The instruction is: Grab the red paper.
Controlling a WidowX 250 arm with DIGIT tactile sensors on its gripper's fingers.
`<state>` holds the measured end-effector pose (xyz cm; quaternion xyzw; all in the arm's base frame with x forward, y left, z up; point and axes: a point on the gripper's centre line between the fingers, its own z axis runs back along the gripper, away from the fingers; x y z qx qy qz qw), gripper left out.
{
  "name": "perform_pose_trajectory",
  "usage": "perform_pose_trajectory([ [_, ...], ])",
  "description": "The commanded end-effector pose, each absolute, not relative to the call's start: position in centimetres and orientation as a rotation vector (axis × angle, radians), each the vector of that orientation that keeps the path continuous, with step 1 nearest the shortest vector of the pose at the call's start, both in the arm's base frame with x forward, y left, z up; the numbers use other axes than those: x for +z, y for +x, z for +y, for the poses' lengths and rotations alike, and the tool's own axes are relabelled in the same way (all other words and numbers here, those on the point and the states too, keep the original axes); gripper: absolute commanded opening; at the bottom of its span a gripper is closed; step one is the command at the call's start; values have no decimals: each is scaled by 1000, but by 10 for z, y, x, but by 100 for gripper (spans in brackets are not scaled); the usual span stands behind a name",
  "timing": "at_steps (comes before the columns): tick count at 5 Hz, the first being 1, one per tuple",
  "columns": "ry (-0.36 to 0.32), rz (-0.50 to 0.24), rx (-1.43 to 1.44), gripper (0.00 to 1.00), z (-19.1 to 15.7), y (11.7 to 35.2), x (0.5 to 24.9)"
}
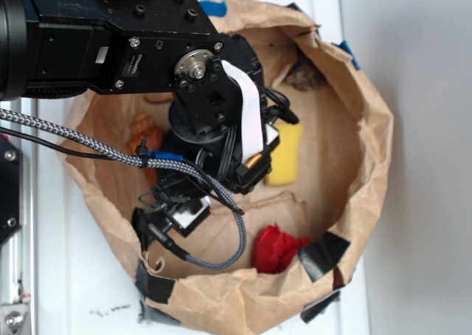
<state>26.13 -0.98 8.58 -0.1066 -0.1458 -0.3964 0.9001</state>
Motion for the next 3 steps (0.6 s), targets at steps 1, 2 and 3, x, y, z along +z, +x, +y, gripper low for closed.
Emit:
perform_pose_trajectory([
  [1, -188, -352, -868, 100, -21, 266, 100],
  [2, -173, -383, -884, 100, -31, 272, 90],
  [3, -177, -363, -873, 100, -39, 283, 90],
])
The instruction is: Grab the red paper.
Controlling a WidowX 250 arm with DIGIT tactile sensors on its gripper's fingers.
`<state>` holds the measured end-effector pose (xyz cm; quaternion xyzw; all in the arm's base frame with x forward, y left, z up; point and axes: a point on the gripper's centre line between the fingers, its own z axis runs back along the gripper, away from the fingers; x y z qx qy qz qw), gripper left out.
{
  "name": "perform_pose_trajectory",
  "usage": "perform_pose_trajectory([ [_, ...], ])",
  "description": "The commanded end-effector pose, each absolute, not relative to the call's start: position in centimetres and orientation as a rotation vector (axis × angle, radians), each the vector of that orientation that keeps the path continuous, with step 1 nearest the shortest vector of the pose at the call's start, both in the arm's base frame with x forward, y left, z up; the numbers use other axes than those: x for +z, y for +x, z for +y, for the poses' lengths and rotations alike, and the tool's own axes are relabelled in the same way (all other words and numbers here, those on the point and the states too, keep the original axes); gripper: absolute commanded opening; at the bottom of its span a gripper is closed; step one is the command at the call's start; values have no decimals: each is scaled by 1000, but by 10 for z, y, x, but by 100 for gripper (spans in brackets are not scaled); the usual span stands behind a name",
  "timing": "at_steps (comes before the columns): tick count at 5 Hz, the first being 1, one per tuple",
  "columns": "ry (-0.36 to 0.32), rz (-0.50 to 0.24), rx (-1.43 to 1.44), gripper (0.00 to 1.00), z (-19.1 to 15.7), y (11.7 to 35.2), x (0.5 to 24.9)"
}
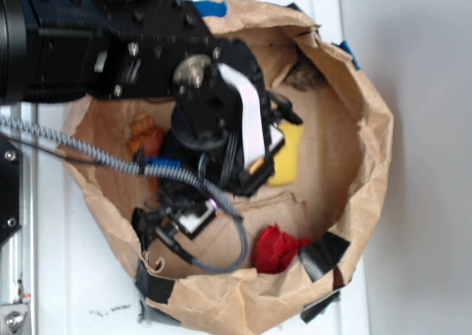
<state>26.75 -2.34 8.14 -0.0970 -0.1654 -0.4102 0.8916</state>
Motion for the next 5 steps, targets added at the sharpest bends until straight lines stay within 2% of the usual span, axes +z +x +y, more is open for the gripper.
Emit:
perform_pose_trajectory([
  [1, -153, -391, -875, 100, -50, 288, 80],
  [2, -125, -408, -863, 100, -58, 292, 72],
  [3, -153, -414, -863, 100, -62, 297, 75],
  [5, -228, -449, -894, 100, -69, 293, 64],
])
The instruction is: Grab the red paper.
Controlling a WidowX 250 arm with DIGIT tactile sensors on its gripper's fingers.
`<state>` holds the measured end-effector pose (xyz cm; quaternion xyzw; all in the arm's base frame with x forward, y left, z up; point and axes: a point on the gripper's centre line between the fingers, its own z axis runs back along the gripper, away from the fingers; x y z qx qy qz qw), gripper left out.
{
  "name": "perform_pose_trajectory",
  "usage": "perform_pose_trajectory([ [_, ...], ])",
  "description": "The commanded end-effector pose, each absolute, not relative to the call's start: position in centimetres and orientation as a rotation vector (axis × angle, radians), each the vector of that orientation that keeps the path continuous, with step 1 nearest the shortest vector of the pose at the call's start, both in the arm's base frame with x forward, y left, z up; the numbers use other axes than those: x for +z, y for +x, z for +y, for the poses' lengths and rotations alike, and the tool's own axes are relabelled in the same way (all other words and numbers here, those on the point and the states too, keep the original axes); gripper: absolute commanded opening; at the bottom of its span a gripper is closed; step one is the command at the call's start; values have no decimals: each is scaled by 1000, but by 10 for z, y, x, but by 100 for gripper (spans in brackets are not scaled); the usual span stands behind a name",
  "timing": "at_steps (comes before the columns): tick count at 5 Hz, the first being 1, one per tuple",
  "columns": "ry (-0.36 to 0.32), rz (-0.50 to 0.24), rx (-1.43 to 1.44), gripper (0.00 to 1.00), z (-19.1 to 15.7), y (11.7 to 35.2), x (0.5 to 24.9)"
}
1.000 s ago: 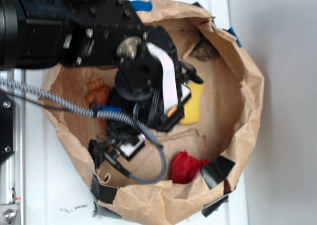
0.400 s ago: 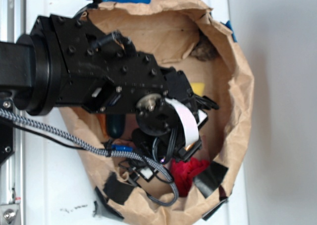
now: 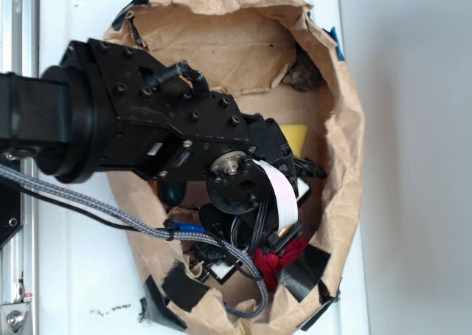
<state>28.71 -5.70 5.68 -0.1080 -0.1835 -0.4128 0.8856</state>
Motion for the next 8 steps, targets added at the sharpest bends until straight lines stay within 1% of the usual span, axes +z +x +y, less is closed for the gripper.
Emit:
perform_pose_trajectory([
  [1, -214, -450, -861, 100, -77, 298, 60],
  [2, -227, -466, -862, 100, -83, 298, 54],
  [3, -250, -445, -901, 100, -93, 297, 40],
  [4, -249, -415, -959, 100, -101, 294, 28],
  [5, -233, -424, -951, 100, -102, 295, 23],
  [6, -230, -418, -937, 0, -100, 297, 24],
  [8, -234, -419, -912, 0, -94, 301, 31],
])
